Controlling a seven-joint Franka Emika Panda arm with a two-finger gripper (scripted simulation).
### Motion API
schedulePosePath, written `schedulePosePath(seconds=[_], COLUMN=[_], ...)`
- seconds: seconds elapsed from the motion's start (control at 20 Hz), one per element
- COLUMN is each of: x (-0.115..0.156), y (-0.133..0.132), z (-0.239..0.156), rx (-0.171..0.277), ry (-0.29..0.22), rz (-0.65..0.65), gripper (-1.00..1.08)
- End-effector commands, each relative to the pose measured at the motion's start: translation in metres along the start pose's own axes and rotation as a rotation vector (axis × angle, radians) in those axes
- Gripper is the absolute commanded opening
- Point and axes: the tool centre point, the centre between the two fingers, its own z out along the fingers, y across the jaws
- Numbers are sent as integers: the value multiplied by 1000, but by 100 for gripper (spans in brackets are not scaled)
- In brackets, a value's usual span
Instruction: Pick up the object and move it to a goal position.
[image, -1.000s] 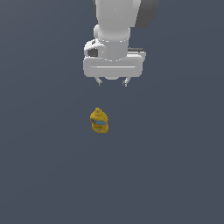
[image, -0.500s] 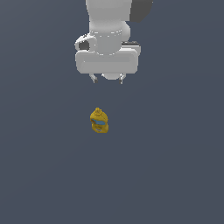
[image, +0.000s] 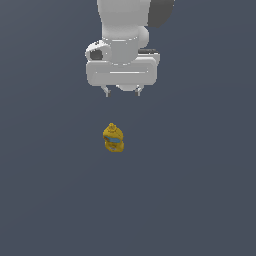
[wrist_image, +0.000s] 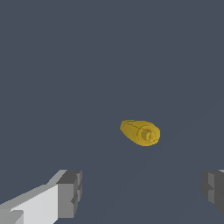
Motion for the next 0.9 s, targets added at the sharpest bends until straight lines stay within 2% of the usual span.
schedulePosePath(seconds=[0.0, 0.35, 0.85], x=[0, 2, 4], y=[1, 6, 16], z=[3, 14, 36], rx=[0, -2, -1], ry=[-2, -8, -20], rz=[-27, -145, -381], gripper=[100, 100, 100])
